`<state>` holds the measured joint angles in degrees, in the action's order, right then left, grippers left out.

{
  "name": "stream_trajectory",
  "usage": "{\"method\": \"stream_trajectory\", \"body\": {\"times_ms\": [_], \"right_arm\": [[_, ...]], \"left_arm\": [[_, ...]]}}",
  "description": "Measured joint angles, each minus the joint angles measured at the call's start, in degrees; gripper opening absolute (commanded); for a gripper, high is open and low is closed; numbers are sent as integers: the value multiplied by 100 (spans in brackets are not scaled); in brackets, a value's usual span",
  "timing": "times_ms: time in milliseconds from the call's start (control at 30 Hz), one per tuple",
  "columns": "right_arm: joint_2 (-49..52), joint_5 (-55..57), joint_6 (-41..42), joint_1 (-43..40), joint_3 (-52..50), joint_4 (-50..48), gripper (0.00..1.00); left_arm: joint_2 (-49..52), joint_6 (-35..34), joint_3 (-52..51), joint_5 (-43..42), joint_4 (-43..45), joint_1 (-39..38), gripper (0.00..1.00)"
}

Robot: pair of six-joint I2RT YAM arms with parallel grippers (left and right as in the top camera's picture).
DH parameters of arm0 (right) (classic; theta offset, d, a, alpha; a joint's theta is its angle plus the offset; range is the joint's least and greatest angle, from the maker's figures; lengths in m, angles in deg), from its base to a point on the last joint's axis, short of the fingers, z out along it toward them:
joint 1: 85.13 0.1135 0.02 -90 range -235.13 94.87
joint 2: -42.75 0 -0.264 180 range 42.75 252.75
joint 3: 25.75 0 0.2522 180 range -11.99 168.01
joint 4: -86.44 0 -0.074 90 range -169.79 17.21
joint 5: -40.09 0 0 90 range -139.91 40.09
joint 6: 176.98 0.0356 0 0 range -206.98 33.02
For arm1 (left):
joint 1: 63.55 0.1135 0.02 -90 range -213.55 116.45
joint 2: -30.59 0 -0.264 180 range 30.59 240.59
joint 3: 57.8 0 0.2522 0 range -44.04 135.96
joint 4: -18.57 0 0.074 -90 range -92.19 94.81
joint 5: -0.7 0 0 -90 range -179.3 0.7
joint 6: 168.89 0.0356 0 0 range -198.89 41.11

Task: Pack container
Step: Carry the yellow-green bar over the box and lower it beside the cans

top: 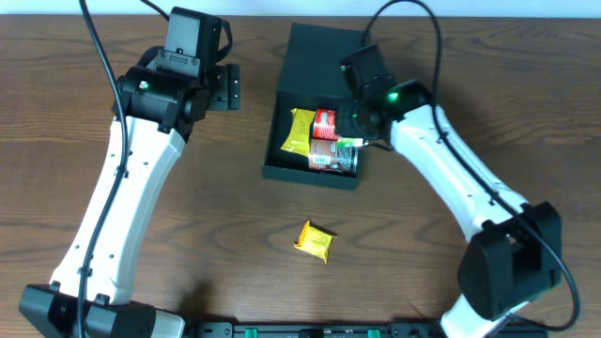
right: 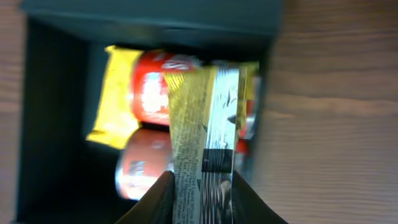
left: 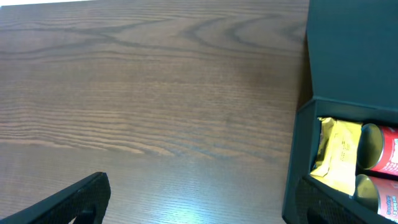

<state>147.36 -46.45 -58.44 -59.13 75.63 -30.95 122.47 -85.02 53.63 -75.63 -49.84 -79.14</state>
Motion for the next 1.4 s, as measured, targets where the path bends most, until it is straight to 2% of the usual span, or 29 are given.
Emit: {"method": "stream_trajectory", "body": {"times_ms": [333,467,600,700,967,1400], "right_arm": [[0,-2,437,501,7,-671,23],[0,195,483,538,9,-538,22],[0,695,435,481,13,0,14],[0,935,411,330,15,302,2],[39,1123,614,144,20,946,1],[601,387,1104,356,17,636,1]], "left_arm": [[0,0,0,0,-42,358,96],[0,0,0,-122,-70,378,95],[0,0,0,-459,-83,376,95],[0,-2,0,-605,-83,378,95],[0,-2,0,-778,-105,378,95],[0,-2,0,-881,-192,376,95]]}}
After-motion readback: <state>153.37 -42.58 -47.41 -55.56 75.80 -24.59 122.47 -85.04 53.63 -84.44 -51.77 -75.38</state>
